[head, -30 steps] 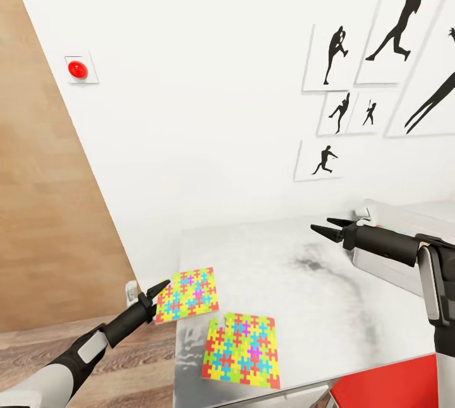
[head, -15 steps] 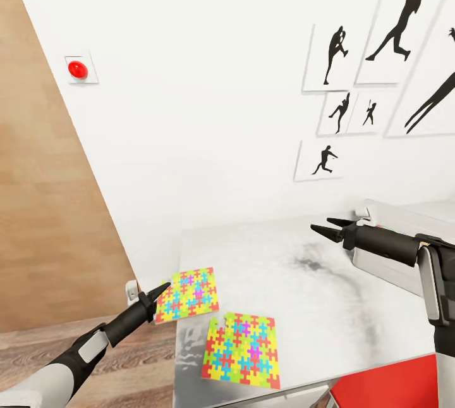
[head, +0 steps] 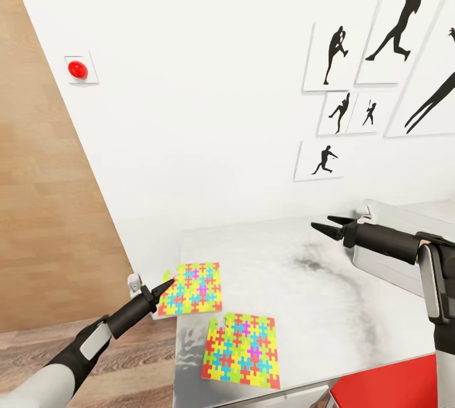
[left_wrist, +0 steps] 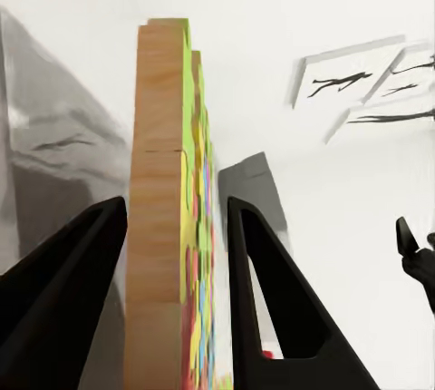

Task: Put all the toys in the child's room - the three board games (two on the bed and one on the table), the two jigsaw puzzles on the table, and the tennis ball on the table - inside the toy box on the table in the child's room.

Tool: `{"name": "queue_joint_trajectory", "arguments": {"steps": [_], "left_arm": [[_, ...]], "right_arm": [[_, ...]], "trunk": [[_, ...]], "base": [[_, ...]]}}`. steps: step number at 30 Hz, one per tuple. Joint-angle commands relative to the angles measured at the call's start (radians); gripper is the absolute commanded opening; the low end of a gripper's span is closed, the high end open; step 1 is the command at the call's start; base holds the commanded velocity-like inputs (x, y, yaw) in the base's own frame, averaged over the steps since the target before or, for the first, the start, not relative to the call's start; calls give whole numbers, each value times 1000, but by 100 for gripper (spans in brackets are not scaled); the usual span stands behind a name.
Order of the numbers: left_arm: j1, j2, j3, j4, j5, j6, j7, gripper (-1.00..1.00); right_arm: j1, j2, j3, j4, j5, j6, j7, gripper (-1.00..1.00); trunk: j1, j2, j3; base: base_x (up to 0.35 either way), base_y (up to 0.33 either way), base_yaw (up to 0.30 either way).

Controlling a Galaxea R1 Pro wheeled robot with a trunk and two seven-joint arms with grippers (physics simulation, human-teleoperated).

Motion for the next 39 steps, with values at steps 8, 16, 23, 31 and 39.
{"name": "queue_joint_trajectory", "arguments": {"steps": [8, 16, 23, 31, 39], "left_arm": [[13, 1, -14, -50, 11, 53, -9, -100], [88, 0, -13, -310, 15, 160, 120, -100], [139, -13, -6, -596, 24, 237, 322, -100], [39, -192, -13, -992, 80, 435, 768, -100], [-92, -297, -18, -1084, 165, 542, 1065, -100]], "right_arm": [[-4, -1, -1, 0, 0, 0, 1, 100], [-3, -30, -19, 0, 0, -33, 2, 100], [-7, -41, -80, 0, 0, 21, 4, 100], [-31, -168, -216, 0, 0, 36, 10, 100], [-30, -192, -254, 0, 0, 37, 10, 100]], "trunk": [[0, -1, -1], [0, -1, -1], [0, -1, -1], [0, -1, -1], [0, -1, -1]], "base": [[0, 0, 0], [0, 0, 0], [0, 0, -38], [0, 0, -284], [0, 0, -294]]}}
